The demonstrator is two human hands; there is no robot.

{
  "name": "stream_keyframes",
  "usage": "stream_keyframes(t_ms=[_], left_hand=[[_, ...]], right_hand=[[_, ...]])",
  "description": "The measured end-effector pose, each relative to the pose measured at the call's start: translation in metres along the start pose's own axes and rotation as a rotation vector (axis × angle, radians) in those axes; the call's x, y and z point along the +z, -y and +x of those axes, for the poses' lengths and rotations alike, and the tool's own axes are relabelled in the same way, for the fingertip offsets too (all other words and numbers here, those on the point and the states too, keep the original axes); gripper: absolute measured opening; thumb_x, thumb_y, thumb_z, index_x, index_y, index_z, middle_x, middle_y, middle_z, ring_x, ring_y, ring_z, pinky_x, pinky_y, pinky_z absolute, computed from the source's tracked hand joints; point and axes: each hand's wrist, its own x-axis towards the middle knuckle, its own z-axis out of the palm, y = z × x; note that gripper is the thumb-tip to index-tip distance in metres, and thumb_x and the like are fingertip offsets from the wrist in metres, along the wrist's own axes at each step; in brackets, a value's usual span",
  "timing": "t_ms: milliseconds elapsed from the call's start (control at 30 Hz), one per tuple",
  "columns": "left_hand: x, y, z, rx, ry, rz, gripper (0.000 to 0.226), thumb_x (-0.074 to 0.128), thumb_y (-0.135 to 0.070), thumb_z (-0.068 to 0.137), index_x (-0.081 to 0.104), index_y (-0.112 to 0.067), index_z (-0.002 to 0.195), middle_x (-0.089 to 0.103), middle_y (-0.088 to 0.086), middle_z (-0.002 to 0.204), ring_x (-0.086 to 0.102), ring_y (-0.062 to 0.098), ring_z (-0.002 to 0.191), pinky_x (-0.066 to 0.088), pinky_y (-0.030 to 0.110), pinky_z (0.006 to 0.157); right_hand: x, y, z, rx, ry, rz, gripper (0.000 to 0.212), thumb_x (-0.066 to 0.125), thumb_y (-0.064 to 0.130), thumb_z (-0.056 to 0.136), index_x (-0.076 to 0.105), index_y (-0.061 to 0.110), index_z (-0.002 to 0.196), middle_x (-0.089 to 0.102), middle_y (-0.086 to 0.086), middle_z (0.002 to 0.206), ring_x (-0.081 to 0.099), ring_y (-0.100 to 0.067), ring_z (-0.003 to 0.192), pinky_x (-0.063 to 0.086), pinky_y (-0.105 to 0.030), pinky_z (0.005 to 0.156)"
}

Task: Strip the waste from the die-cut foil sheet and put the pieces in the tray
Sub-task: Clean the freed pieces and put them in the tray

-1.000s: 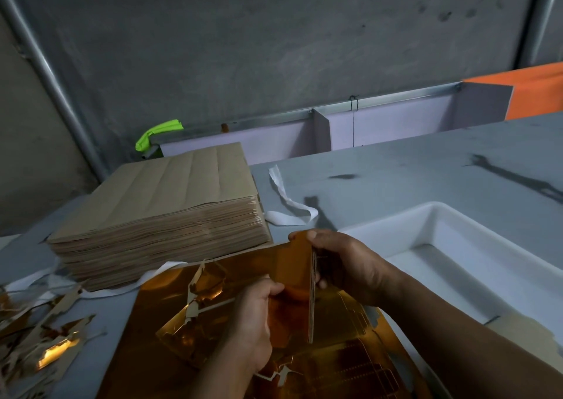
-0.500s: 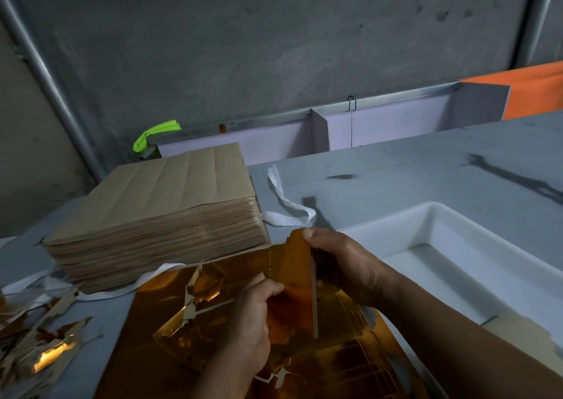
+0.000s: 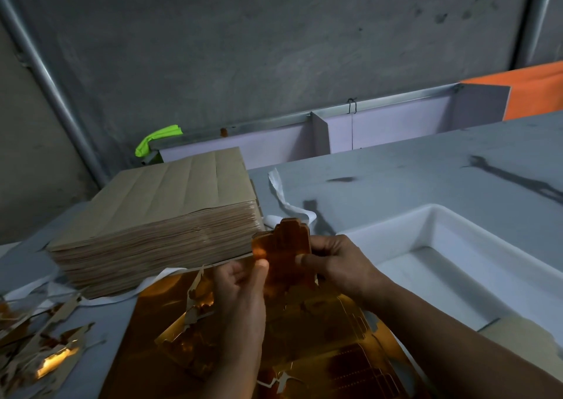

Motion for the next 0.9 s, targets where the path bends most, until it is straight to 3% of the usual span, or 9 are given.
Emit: stream_keyframes(t_ms=[133,233,300,400,533,700,833,900], left_hand=[[-0.002,-0.009,-0.002,-0.128,-0.022,-0.181,0.041,0.063,-0.051,0.079,0.057,-0.017,0.102,0.059,0.005,0.085,0.057,0.016,0.072,0.046,0.029,0.060],[-0.005,-0.017,-0.004,-0.342,0.065,-0.350,0.063,0.068,-0.062,0.066,0.061,-0.010,0.100,0.068,0.005,0.069,0.065,0.017,0.060,0.051,0.031,0.054],[-0.006,-0.023,-0.004,-0.450,0.148,-0.460,0.071,0.072,-0.061,0.060,0.065,-0.005,0.103,0.073,0.010,0.075,0.071,0.021,0.063,0.055,0.031,0.054],[-0.008,-0.028,-0.002,-0.551,0.226,-0.588,0.066,0.077,-0.049,0.064,0.066,-0.001,0.107,0.075,0.018,0.089,0.074,0.027,0.072,0.058,0.034,0.055],[-0.008,-0.030,0.000,-0.532,0.272,-0.597,0.036,0.073,-0.018,0.073,0.067,-0.003,0.106,0.075,0.020,0.093,0.075,0.028,0.076,0.059,0.033,0.055],[-0.005,-0.027,-0.001,-0.511,0.239,-0.557,0.035,0.065,0.003,0.072,0.060,0.001,0.106,0.071,0.025,0.096,0.074,0.028,0.071,0.057,0.027,0.049],[-0.005,-0.020,0.001,-0.407,0.229,-0.458,0.032,0.058,0.005,0.084,0.063,-0.014,0.109,0.069,0.018,0.104,0.069,0.031,0.093,0.056,0.029,0.051],[-0.005,-0.018,0.002,-0.323,0.248,-0.414,0.039,0.057,0.006,0.085,0.064,-0.023,0.111,0.072,0.013,0.104,0.071,0.029,0.093,0.057,0.030,0.053]], right_hand=[[0.001,-0.003,0.001,-0.179,-0.036,-0.298,0.033,0.066,0.010,0.092,0.076,0.041,0.085,0.069,0.019,0.082,0.064,0.003,0.078,0.046,-0.010,0.065],[-0.001,-0.004,0.001,-0.303,-0.083,-0.470,0.031,0.068,0.014,0.091,0.076,0.043,0.096,0.069,0.011,0.089,0.063,-0.003,0.087,0.048,-0.015,0.074],[-0.002,-0.005,0.002,-0.340,-0.133,-0.553,0.036,0.067,0.012,0.090,0.074,0.043,0.107,0.068,0.009,0.092,0.059,-0.006,0.093,0.048,-0.019,0.082],[-0.003,-0.005,0.003,-0.380,-0.153,-0.713,0.035,0.068,0.014,0.090,0.072,0.038,0.115,0.066,0.010,0.102,0.052,-0.010,0.103,0.038,-0.010,0.086],[-0.002,-0.006,0.003,-0.405,-0.133,-0.787,0.034,0.069,0.015,0.090,0.072,0.035,0.118,0.065,0.009,0.110,0.047,-0.008,0.106,0.032,-0.005,0.087],[-0.002,-0.004,0.003,-0.418,-0.161,-0.749,0.041,0.070,0.011,0.089,0.068,0.034,0.123,0.058,0.005,0.125,0.045,-0.011,0.119,0.034,-0.008,0.094],[-0.003,-0.001,0.006,-0.188,-0.281,-0.675,0.064,0.057,0.000,0.094,0.040,0.034,0.146,0.043,0.004,0.145,0.044,-0.014,0.129,0.043,-0.024,0.104],[-0.006,0.002,0.006,-0.091,-0.338,-0.542,0.052,0.049,0.007,0.100,0.039,0.030,0.146,0.055,0.001,0.135,0.056,-0.012,0.112,0.052,-0.027,0.095]])
